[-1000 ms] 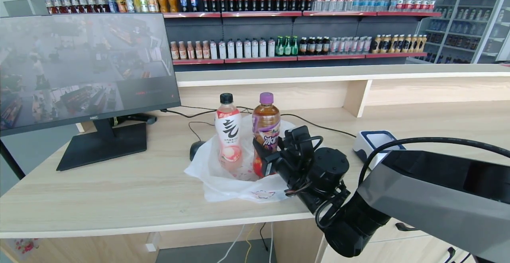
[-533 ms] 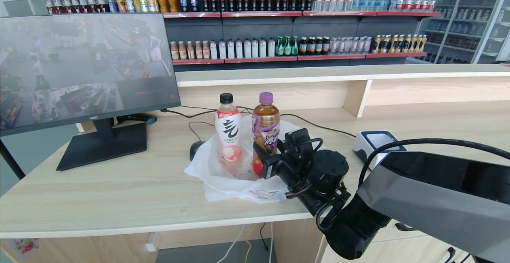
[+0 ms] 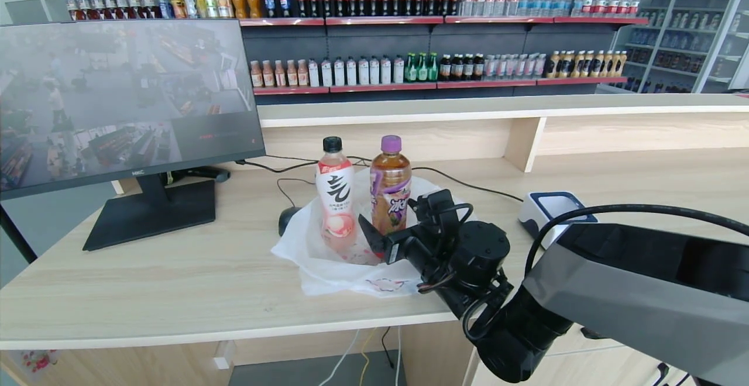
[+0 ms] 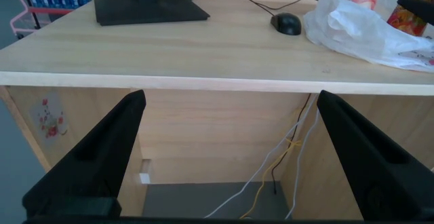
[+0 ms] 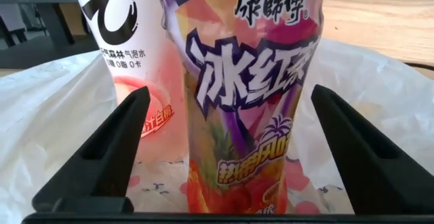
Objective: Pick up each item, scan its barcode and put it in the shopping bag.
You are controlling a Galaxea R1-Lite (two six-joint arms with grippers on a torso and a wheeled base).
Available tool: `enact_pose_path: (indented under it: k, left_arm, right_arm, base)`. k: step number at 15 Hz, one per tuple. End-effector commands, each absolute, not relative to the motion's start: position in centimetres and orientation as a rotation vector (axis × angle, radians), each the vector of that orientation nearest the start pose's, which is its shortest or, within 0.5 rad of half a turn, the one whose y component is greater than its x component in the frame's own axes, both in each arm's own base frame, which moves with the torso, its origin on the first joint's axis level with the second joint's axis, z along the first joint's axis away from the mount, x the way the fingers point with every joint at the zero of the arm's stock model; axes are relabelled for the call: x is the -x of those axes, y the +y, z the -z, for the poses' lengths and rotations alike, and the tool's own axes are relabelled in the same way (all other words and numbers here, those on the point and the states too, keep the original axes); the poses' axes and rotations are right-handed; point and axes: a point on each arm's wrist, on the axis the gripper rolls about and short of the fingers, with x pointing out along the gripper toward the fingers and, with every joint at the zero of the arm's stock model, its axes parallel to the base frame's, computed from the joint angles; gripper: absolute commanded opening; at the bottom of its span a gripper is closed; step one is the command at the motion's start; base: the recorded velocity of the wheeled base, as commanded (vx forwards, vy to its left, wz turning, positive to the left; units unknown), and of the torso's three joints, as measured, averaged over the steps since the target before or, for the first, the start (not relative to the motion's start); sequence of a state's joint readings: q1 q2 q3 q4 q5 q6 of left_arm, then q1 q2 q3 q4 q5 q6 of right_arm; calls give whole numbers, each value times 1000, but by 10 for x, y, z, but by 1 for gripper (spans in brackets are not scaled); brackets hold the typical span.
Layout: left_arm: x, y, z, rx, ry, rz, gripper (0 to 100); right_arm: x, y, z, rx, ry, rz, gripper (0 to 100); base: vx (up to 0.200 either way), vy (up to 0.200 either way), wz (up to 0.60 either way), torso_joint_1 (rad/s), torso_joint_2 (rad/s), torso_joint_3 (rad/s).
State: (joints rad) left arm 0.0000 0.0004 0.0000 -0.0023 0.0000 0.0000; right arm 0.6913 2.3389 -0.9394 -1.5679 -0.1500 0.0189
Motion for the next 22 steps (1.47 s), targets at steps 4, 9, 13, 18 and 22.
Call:
enact_pose_path:
  k: [4,9,13,18,22]
  left_arm:
    - [23,0,-76,-2,-3,0,100]
    - [23,0,-76,0,-3,0,100]
    - [23,0,-76,2,-2,0,100]
    - [23,0,-76,0,-2,0,100]
    - [23,0,-76,0,-3,0,100]
  right_arm:
    - [-310,258,-92,-105,-176,-539,100]
    - [-261,226,-148,-133,-235,-556,100]
    - [-193,137,-181,-121,-257,-474,100]
    - [-104,65,-170,-72,-240,-415,100]
    - [-52,31,-148,6,-76,-436,100]
  base:
    - [0,0,0,0,0,0]
    - [0,0,0,0,0,0]
    - [0,0,0,0,0,0]
    - [0,0,0,0,0,0]
    - [0,0,0,0,0,0]
